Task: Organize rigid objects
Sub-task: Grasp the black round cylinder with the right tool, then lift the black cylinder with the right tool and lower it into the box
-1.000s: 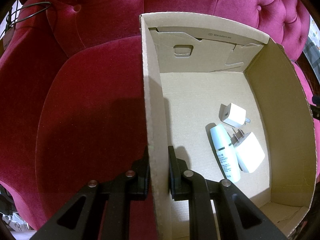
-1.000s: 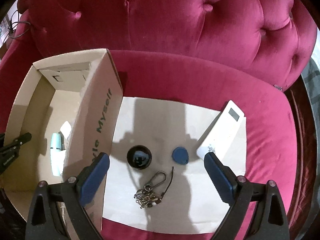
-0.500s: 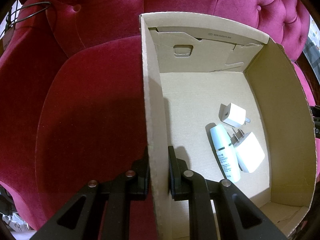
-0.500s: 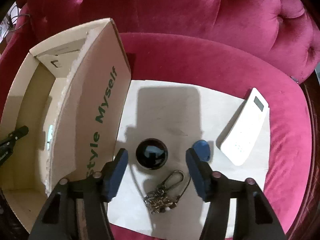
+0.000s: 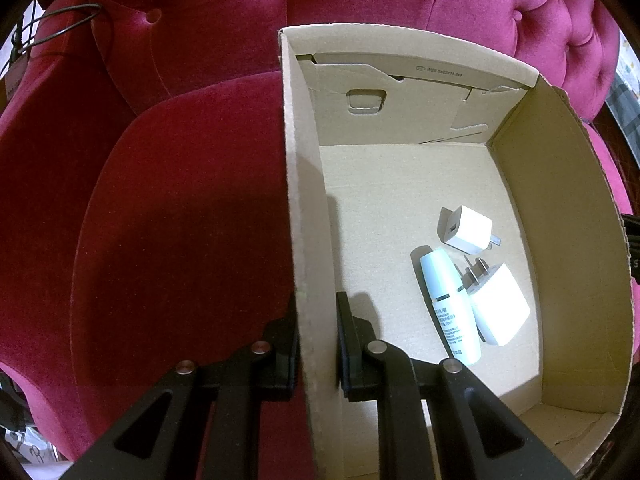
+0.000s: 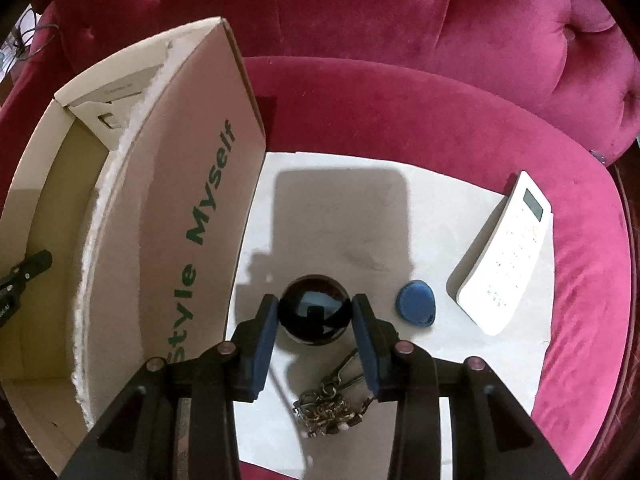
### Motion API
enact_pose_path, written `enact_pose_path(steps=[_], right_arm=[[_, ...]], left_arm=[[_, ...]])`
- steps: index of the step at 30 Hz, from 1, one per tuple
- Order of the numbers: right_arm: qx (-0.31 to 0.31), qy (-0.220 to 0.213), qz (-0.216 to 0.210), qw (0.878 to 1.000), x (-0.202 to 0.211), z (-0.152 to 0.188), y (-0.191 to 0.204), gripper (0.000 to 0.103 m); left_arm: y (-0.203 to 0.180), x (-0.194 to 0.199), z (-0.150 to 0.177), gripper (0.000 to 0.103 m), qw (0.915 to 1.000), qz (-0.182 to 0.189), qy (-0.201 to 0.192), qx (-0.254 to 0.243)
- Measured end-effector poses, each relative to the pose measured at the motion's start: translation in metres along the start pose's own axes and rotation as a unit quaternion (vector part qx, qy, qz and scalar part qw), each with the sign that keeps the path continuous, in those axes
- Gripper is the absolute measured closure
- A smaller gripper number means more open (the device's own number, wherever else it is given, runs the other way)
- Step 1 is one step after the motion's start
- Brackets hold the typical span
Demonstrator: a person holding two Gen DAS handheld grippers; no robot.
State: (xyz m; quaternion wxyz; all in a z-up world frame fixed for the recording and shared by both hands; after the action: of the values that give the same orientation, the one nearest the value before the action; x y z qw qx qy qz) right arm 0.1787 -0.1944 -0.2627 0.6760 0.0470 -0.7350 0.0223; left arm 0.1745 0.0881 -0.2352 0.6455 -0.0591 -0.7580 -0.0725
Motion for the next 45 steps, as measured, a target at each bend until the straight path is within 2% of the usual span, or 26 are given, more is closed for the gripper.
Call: enact_pose_path(steps=[20, 28, 36, 45], right_arm=[[-0.009, -0.034, 0.015, 0.999, 0.063, 0.005, 0.015, 0.063], [0.000, -0.048, 0.022, 0.999, 0.096, -0.007, 0.018, 0.063], [0.020, -0.058, 0.031, 0.998, 0.127, -0.022, 0.039, 0.063], [0.044, -0.067, 0.012, 0.997, 0.144, -0.038, 0.078, 0.063]], left_arm=[[0.000, 0.001, 0.001, 0.087, 1.0000, -0.001, -0.001, 0.000], [0.001, 0.000, 0.001, 0.087, 1.0000, 0.002, -0.001, 0.001], [0.001, 0.000, 0.001, 0.087, 1.0000, 0.003, -0.002, 0.001], [0.001, 0.001, 0.001, 0.088, 1.0000, 0.004, -0.001, 0.001]])
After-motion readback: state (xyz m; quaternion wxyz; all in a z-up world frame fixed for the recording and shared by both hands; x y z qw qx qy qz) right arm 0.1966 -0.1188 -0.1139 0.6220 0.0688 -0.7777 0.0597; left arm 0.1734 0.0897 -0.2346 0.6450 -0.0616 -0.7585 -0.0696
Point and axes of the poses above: each gripper's, at about its wrist camera, not at the fingertips, and x roughly against the way its jaws point, y to its left, z to its underside, the point moved 8 cm from there along -x, roughly the way its jaws point, and after that the axes turned 11 degrees about y, right-handed, at the moved point
